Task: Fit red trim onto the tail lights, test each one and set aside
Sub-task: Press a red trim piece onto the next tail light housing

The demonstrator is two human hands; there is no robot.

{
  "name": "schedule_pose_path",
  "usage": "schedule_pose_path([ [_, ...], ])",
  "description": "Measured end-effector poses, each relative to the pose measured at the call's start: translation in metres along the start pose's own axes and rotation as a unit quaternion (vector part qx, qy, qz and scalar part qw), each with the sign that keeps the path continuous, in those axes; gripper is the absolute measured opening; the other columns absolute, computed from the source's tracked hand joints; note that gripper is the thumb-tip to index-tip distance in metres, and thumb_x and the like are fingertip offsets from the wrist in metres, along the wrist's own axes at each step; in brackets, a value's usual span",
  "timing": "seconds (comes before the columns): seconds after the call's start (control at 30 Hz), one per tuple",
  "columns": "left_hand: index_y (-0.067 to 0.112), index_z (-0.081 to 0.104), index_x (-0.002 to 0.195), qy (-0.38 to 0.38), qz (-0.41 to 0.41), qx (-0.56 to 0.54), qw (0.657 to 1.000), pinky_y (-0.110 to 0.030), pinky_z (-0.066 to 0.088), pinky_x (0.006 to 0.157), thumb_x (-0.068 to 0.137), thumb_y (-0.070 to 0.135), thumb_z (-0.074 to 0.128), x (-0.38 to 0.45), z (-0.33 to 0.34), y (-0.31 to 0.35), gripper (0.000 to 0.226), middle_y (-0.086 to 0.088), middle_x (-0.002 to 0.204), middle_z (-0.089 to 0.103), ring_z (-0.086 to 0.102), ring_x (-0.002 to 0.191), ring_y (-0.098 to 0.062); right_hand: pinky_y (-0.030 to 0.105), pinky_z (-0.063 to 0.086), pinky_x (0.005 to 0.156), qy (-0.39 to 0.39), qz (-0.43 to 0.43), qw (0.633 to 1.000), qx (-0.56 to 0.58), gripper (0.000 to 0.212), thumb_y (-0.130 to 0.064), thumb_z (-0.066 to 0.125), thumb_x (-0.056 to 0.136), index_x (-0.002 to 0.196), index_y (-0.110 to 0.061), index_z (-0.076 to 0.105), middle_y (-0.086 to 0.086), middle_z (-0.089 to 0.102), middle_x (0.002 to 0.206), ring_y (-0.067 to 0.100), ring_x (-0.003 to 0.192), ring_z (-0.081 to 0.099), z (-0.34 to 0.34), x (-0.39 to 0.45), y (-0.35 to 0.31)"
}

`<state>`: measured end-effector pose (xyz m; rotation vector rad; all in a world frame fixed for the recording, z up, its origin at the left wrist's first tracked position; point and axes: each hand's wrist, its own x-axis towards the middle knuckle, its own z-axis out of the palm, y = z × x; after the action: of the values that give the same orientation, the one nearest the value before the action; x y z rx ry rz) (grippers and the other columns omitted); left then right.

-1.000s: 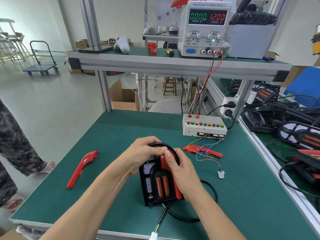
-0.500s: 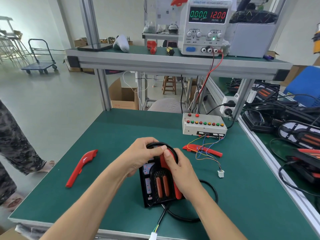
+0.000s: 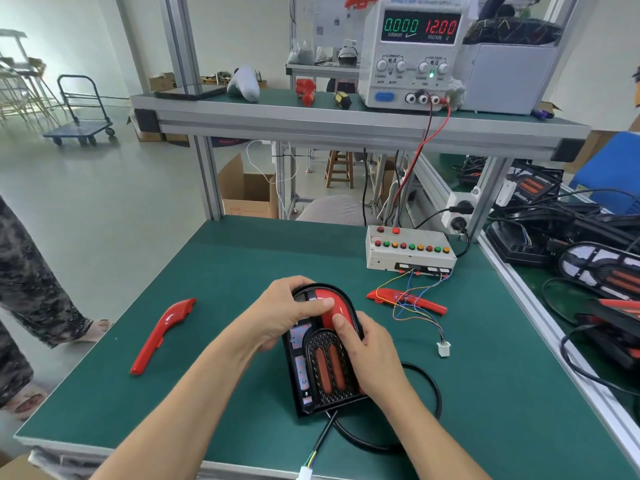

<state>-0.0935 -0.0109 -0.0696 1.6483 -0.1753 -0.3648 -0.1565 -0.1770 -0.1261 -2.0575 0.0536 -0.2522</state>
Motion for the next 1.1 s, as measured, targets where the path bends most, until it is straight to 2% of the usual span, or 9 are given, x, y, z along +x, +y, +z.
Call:
schedule_pose_path([
  [0.1,-0.002,0.070,0.106,0.010,-0.030,-0.036,0.999,-0.030,0.061,0.074,0.083,0.007,0.080,0.004,-0.004,0.001,0.028,-0.016,0.095,0.076,0.072,0.079,-0.022,0.037,0.053,0.083,-0.068,0.022,0.994,0.079,0.067,-0.072,0.035,0.098,0.096,-0.015,0.070,0.002,0.074,0.091,0.008,0.078,0.063,-0.011,0.000,0.002],
  [0.2,-0.004,0.070,0.107,0.012,-0.085,-0.102,0.991,-0.033,0.061,0.068,0.082,0.010,0.079,0.004,-0.014,0.001,0.030,-0.018,0.093,0.076,0.073,0.074,-0.026,0.041,0.050,0.097,-0.155,0.020,0.981,0.118,0.063,-0.066,0.039,0.100,0.099,-0.011,0.069,0.003,0.075,0.100,0.012,0.094,0.067,-0.029,-0.009,0.010],
  [0.3,-0.007,0.070,0.112,0.011,-0.109,-0.134,0.985,-0.035,0.062,0.066,0.078,0.013,0.080,0.005,-0.022,0.001,0.040,-0.023,0.099,0.075,0.074,0.075,-0.029,0.028,0.050,0.096,-0.193,0.014,0.975,0.112,0.045,-0.053,0.045,0.104,0.102,-0.021,0.075,0.002,0.076,0.104,0.005,0.097,0.065,-0.039,-0.018,0.021],
  [0.6,-0.004,0.070,0.106,0.032,-0.103,-0.166,0.980,-0.033,0.061,0.060,0.086,0.006,0.075,0.007,-0.020,0.000,0.023,-0.020,0.089,0.076,0.074,0.069,-0.027,0.032,0.058,0.080,-0.183,0.033,0.979,0.085,0.026,-0.036,0.052,0.105,0.108,-0.019,0.072,0.004,0.079,0.096,0.022,0.083,0.078,-0.034,-0.018,0.027],
  [0.7,-0.003,0.071,0.104,0.041,-0.098,-0.158,0.982,-0.033,0.061,0.061,0.087,0.006,0.075,0.008,-0.019,-0.002,0.019,-0.019,0.088,0.076,0.074,0.069,-0.026,0.036,0.057,0.080,-0.166,0.019,0.986,0.028,0.030,-0.044,0.050,0.105,0.105,-0.022,0.069,0.000,0.079,0.087,0.015,0.079,0.076,-0.030,-0.020,0.030],
  [0.83,-0.003,0.070,0.107,0.047,-0.099,-0.161,0.981,-0.033,0.061,0.063,0.087,0.008,0.076,0.009,-0.020,-0.004,0.023,-0.018,0.089,0.077,0.074,0.071,-0.027,0.014,0.043,0.064,-0.143,-0.021,0.989,-0.044,0.035,-0.059,0.042,0.100,0.096,-0.032,0.064,-0.014,0.076,0.076,-0.001,0.071,0.066,-0.029,-0.020,0.030],
  [0.9,-0.005,0.069,0.111,0.044,-0.095,-0.161,0.981,-0.033,0.061,0.063,0.087,0.008,0.076,0.009,-0.021,-0.004,0.028,-0.019,0.090,0.076,0.074,0.071,-0.027,0.013,0.042,0.063,-0.141,-0.021,0.989,-0.042,0.034,-0.062,0.042,0.099,0.098,-0.036,0.064,-0.014,0.076,0.076,-0.001,0.069,0.064,-0.029,-0.019,0.031],
  [1.03,-0.007,0.067,0.116,0.043,-0.082,-0.165,0.982,-0.033,0.062,0.065,0.088,0.007,0.075,0.008,-0.025,-0.003,0.033,-0.020,0.095,0.075,0.073,0.073,-0.027,0.016,0.044,0.072,-0.149,-0.022,0.988,-0.029,0.044,-0.079,0.036,0.093,0.094,-0.045,0.065,-0.022,0.068,0.083,-0.005,0.079,0.061,-0.031,-0.014,0.026],
  [1.1,-0.008,0.066,0.118,0.037,-0.073,-0.160,0.984,-0.033,0.061,0.067,0.088,0.008,0.075,0.007,-0.022,-0.004,0.035,-0.021,0.099,0.074,0.073,0.077,-0.028,0.013,0.044,0.085,-0.128,-0.031,0.991,-0.007,0.049,-0.086,0.034,0.086,0.106,-0.052,0.064,-0.023,0.063,0.095,-0.007,0.093,0.059,-0.027,-0.006,0.019],
])
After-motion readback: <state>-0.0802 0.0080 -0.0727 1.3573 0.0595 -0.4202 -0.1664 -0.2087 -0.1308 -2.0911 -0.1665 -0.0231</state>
